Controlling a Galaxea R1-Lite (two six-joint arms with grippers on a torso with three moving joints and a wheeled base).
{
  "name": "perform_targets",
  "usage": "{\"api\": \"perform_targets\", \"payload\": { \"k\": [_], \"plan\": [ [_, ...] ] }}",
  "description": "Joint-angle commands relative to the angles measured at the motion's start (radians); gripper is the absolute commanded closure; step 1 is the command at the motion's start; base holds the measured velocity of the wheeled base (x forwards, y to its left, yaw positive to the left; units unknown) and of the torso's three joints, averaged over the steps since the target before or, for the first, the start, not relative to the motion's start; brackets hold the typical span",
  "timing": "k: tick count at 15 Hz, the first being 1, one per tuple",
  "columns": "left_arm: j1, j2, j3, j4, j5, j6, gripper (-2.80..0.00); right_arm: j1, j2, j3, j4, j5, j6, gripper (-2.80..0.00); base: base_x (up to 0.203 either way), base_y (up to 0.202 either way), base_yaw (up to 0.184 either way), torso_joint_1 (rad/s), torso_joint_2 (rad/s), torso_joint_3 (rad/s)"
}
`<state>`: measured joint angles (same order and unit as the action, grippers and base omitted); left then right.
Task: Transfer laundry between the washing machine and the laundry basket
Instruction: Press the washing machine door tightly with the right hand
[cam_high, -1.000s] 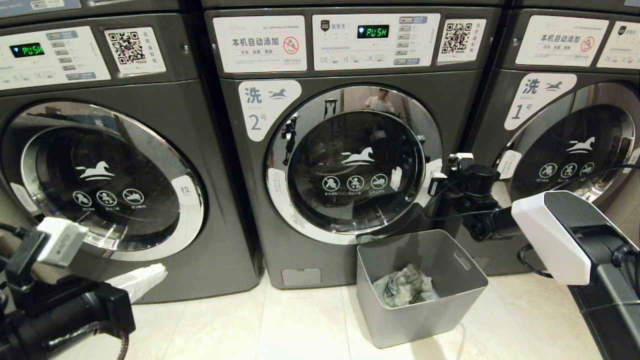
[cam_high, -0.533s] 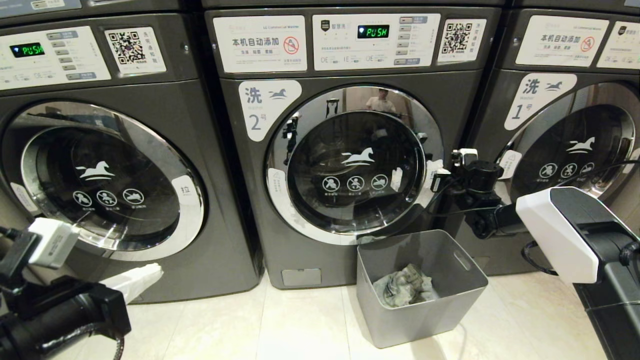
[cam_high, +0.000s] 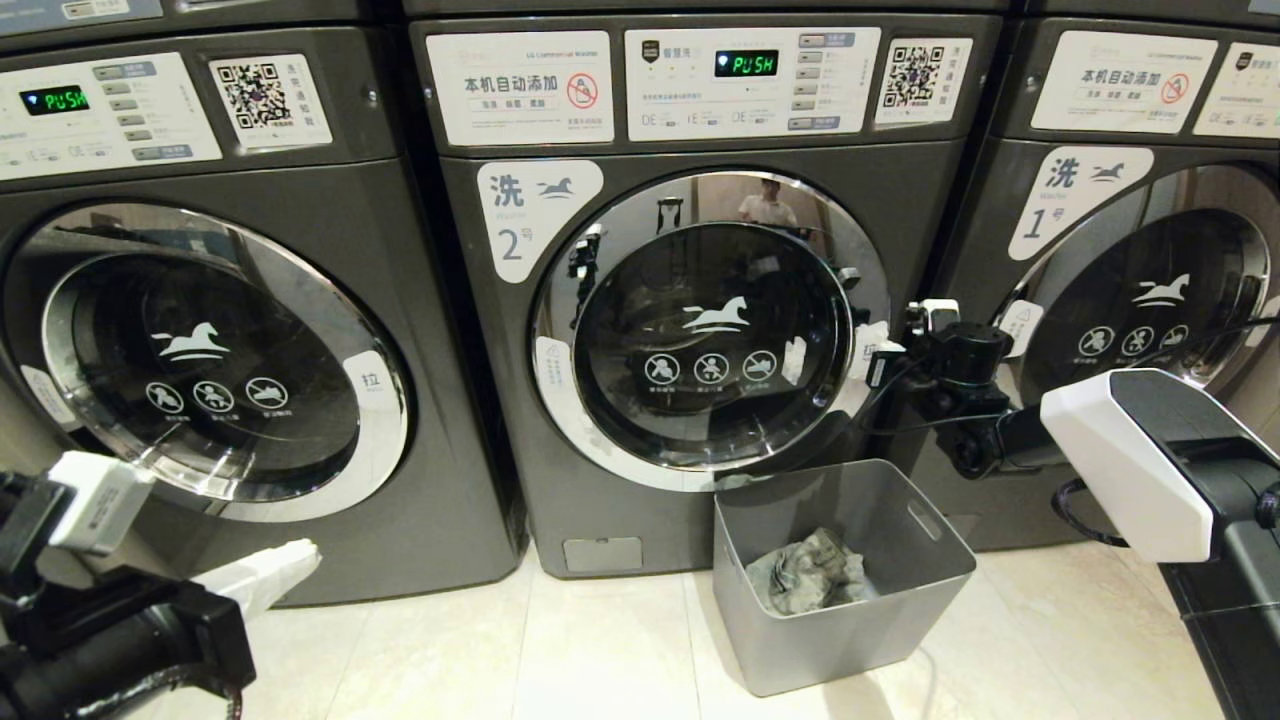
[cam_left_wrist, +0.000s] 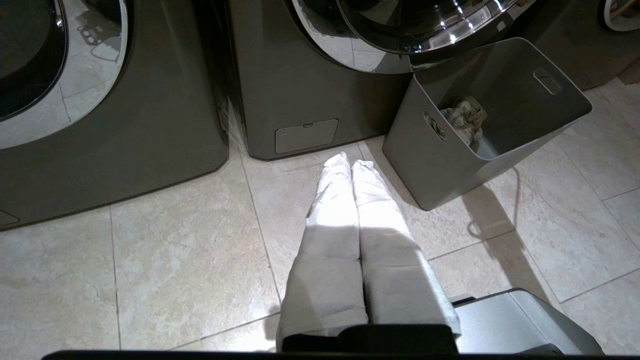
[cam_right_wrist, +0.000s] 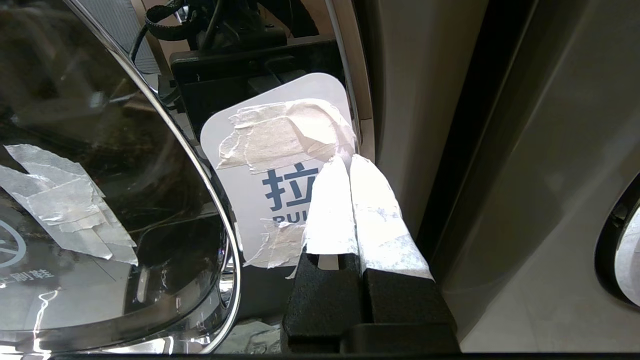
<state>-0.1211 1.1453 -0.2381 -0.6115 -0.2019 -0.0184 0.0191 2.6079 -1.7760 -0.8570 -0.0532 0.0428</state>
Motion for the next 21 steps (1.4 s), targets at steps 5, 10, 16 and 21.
{"api": "perform_targets", "payload": {
  "k": [5, 10, 16, 21],
  "plan": [
    [0.000, -0.015, 0.003, -0.004, -0.004, -0.006, 0.00, -0.001, 0.000, 0.003, -0.005, 0.001, -0.003, 0.00, 0.000, 0.000, 0.000, 0.000, 0.00, 0.000],
    [-0.002, -0.013, 0.008, -0.004, -0.005, -0.002, 0.00, -0.001, 0.000, 0.000, -0.007, 0.004, -0.034, 0.00, 0.000, 0.000, 0.000, 0.000, 0.00, 0.000],
    [-0.002, -0.015, 0.010, -0.004, -0.005, 0.000, 0.00, -0.001, 0.000, 0.000, -0.007, 0.004, -0.035, 0.00, 0.000, 0.000, 0.000, 0.000, 0.00, 0.000],
    [-0.002, -0.013, 0.011, -0.002, -0.005, 0.000, 0.00, -0.001, 0.000, -0.004, -0.007, 0.007, -0.035, 0.00, 0.000, 0.000, 0.000, 0.000, 0.00, 0.000]
  ]
}}
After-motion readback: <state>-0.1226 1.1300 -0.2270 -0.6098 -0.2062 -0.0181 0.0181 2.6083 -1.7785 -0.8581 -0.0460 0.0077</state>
